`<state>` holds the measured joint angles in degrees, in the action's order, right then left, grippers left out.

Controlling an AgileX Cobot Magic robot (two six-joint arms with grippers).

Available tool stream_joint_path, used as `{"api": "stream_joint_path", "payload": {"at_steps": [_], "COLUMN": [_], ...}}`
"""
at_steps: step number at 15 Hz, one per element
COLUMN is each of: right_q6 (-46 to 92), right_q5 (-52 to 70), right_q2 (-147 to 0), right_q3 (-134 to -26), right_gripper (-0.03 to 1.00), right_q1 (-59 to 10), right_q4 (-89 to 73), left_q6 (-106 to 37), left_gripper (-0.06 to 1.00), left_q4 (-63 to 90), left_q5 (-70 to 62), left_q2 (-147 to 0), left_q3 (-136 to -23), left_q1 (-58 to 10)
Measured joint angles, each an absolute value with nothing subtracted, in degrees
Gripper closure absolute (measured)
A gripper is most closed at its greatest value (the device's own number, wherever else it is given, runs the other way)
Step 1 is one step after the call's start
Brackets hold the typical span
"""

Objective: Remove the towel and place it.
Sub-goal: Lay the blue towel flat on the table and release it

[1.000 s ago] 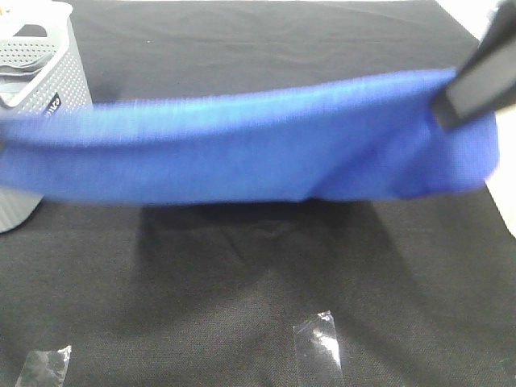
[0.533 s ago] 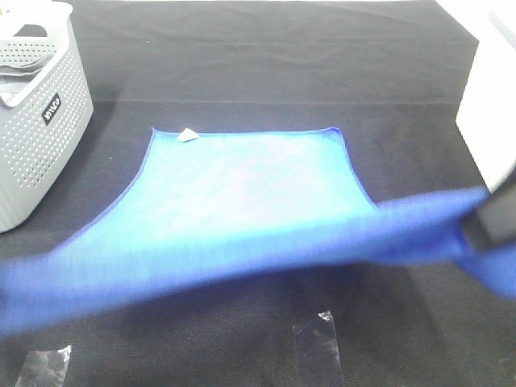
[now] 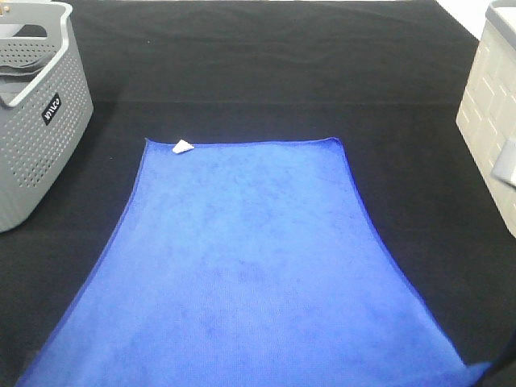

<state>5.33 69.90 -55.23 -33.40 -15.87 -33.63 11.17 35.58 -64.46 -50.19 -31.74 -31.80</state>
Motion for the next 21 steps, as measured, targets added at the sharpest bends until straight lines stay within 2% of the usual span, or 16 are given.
{"api": "stream_joint_path", "payload": {"at_steps": [6, 14, 21], "right_q6": [9.05, 14.09, 15.58], "right_q5": [69.33, 62.17, 58.79], "right_q2": [-66.63, -86.80, -96.26], "right_q3": [-31.17, -31.23, -31.17], "right_gripper": [0.97, 0.97, 0.97], "right_q1": [-15.76, -15.64, -15.64], "right_q4": [-32.03, -31.11, -30.42], "left_q6": [7.39, -4.07, -6.13], "left_gripper": [0.94, 0.94, 0.94], "left_q4": [35.98, 37.30, 37.36], "left_q5": [-60.45, -52.31, -47.90], "left_q2": [-60.16, -85.14, -89.90], "left_q3": [-29.34, -29.39, -31.28], "left_q1": [-31.80, -31.97, -32.03]}}
